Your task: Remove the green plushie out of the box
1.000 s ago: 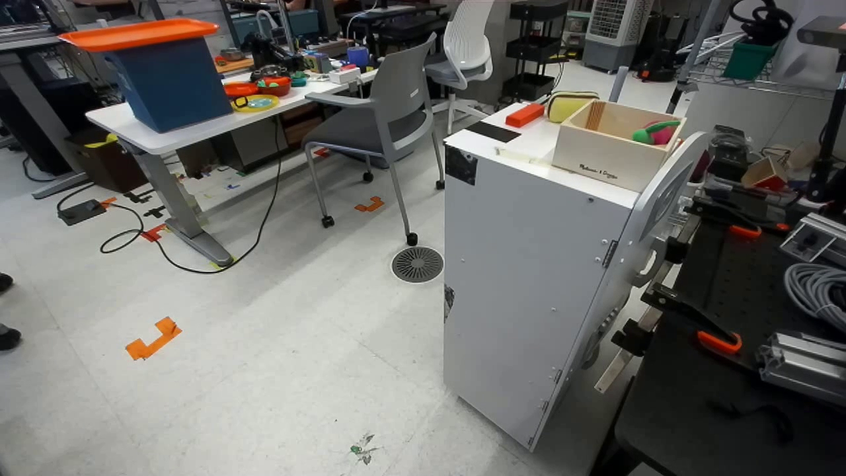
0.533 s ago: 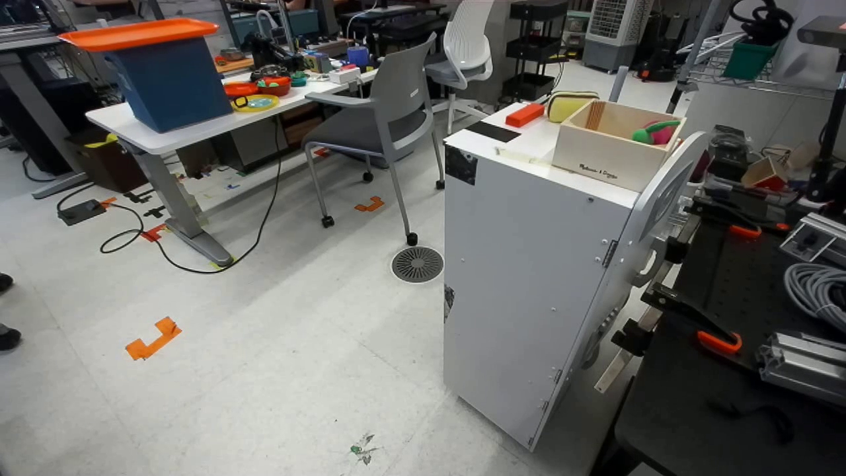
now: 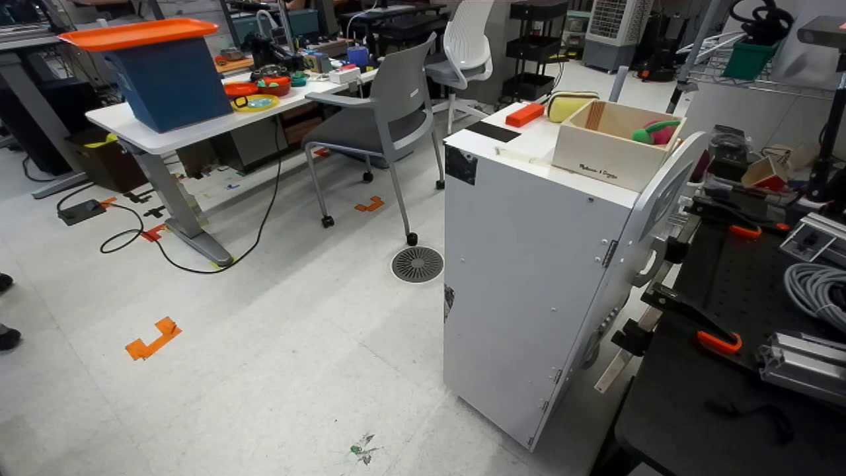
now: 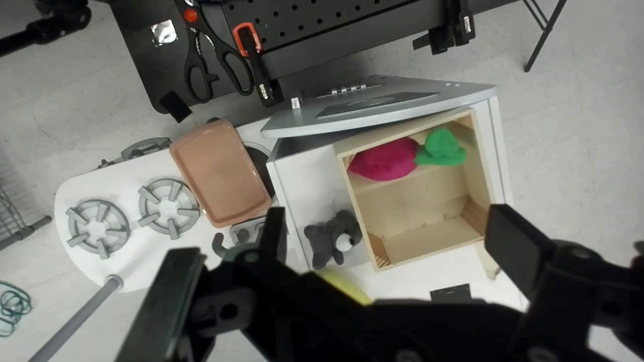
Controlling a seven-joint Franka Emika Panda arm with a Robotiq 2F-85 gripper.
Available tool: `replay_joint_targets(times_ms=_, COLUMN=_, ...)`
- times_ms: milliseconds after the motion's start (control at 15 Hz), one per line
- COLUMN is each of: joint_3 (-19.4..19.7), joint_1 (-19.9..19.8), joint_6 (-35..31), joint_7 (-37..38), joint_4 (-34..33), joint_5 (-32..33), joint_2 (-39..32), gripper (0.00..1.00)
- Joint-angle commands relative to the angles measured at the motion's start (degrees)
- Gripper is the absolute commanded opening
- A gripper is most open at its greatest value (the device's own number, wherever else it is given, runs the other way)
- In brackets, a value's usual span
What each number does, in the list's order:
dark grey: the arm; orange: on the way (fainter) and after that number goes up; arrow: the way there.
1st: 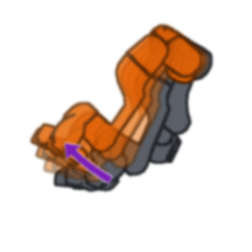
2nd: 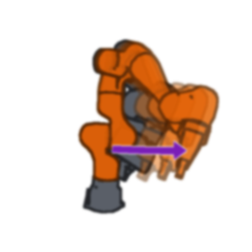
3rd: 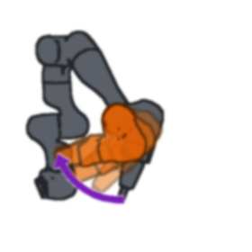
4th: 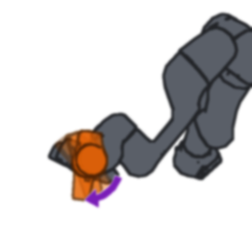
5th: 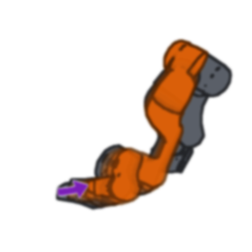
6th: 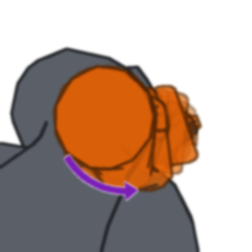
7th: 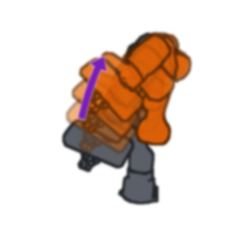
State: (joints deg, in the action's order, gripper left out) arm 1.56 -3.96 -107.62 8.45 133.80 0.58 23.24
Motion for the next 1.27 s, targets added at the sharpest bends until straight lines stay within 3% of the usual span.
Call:
replay_joint_targets(times_ms=0, joint_3=-0.2, joint_1=2.5, joint_6=1.0, joint_7=-6.5, joint_4=2.6, joint_5=-1.2, joint_2=4.2, gripper=1.0)
replay_joint_targets(times_ms=200, joint_3=0.1, joint_1=4.7, joint_6=2.0, joint_7=-11.1, joint_4=4.0, joint_5=-3.4, joint_2=6.0, gripper=1.0)
replay_joint_targets(times_ms=1200, joint_3=-0.8, joint_1=4.5, joint_6=1.3, joint_7=-9.4, joint_4=4.7, joint_5=-2.7, joint_2=5.5, gripper=1.0)
